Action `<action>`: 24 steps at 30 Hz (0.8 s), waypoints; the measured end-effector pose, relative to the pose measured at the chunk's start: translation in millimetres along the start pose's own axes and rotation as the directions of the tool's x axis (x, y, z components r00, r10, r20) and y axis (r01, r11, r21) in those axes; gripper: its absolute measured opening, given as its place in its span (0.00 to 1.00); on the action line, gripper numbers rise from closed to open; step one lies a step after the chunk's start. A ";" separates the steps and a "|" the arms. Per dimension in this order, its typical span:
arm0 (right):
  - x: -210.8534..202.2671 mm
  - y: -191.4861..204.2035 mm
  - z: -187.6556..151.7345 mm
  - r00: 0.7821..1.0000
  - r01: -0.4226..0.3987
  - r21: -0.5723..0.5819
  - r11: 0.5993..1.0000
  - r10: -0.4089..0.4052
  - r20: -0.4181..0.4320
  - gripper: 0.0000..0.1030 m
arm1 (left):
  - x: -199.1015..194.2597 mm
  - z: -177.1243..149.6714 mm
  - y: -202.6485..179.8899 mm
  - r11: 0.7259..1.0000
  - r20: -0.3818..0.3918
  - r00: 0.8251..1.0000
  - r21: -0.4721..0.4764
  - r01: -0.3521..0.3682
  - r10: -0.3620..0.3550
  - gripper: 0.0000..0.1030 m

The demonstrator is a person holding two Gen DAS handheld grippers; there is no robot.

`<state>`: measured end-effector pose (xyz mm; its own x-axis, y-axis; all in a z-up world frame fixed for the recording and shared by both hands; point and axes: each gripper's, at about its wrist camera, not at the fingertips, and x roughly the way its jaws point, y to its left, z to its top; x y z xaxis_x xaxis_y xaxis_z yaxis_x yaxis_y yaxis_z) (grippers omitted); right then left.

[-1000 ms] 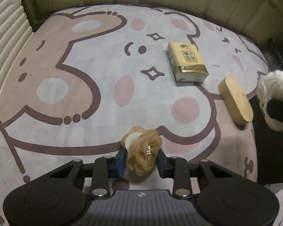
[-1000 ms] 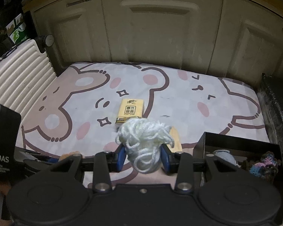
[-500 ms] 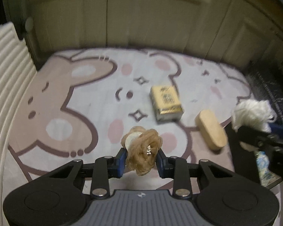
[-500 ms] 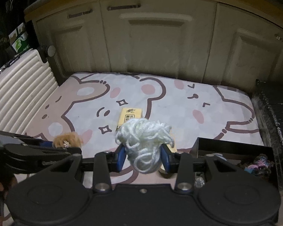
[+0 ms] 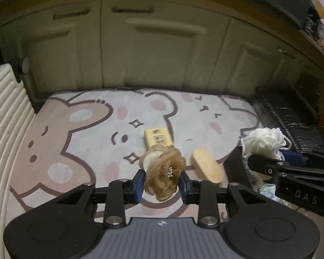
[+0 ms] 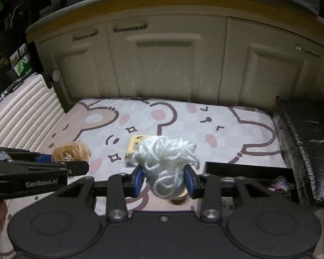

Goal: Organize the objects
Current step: 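Lift the tan scrunchie and white yarn ball and carry both toward the black box, then lower the scrunchie and yarn ball into the black box and open both grippers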

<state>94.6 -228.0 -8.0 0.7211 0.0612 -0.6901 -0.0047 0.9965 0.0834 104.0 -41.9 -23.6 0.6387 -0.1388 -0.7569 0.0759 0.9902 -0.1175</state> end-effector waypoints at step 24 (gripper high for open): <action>-53.9 -77.9 -18.1 0.993 0.101 0.107 0.989 -0.106 0.043 0.39 | -13.4 1.7 -80.5 0.991 0.051 0.993 0.086 0.106 -0.111 0.33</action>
<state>43.6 -307.8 9.7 0.7467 -0.0477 -0.6634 0.1427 0.9857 0.0898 90.7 -119.7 -2.9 0.6644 -0.2464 -0.7056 0.2084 0.9677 -0.1416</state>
